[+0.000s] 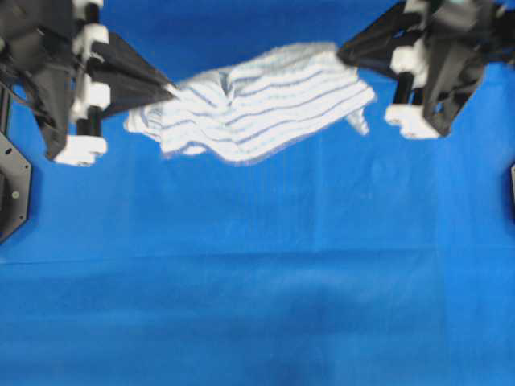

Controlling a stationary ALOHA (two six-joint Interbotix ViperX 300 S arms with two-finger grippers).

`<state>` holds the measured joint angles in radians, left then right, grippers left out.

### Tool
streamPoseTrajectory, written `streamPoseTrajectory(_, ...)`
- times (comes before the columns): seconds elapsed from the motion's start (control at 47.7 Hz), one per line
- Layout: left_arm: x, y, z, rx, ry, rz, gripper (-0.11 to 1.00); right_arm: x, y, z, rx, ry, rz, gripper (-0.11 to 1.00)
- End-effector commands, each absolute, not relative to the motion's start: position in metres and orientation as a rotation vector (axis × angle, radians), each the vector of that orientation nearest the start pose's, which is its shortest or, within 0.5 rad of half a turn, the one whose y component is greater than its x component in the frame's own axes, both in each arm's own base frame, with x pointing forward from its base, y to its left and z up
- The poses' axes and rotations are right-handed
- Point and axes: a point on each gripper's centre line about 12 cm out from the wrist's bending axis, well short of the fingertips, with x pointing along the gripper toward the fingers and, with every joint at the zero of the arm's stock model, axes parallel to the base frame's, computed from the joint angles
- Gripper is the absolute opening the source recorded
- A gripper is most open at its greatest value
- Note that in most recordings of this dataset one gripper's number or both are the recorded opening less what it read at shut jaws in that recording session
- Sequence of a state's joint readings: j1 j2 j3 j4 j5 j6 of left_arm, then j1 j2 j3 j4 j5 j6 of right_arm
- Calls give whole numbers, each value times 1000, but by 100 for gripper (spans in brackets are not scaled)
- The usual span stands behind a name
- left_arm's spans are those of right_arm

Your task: Lift the towel with both arms.

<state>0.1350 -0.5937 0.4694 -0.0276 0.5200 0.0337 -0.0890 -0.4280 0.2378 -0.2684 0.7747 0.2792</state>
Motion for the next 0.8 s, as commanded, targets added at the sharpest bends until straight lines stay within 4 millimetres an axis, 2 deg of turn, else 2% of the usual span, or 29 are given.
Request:
streamPoseTrajectory(0.0,280,40,430,-16,337,130,4,310,-49,453,44,487,-292,0)
streamPoseTrajectory(0.168,272,41,456,-11,313,137,4,304,-47,476,36,460,-289,0)
streamPoseTrajectory(0.294,268,40,467,-9,292,137,4,301,-43,485,31,445,-278,0)
streamPoseTrajectory(0.504,266,40,467,0,286,137,4,304,-36,484,-16,450,-240,0)
streamPoseTrajectory(0.776,265,40,467,6,285,137,5,304,-35,484,-33,441,-235,1)
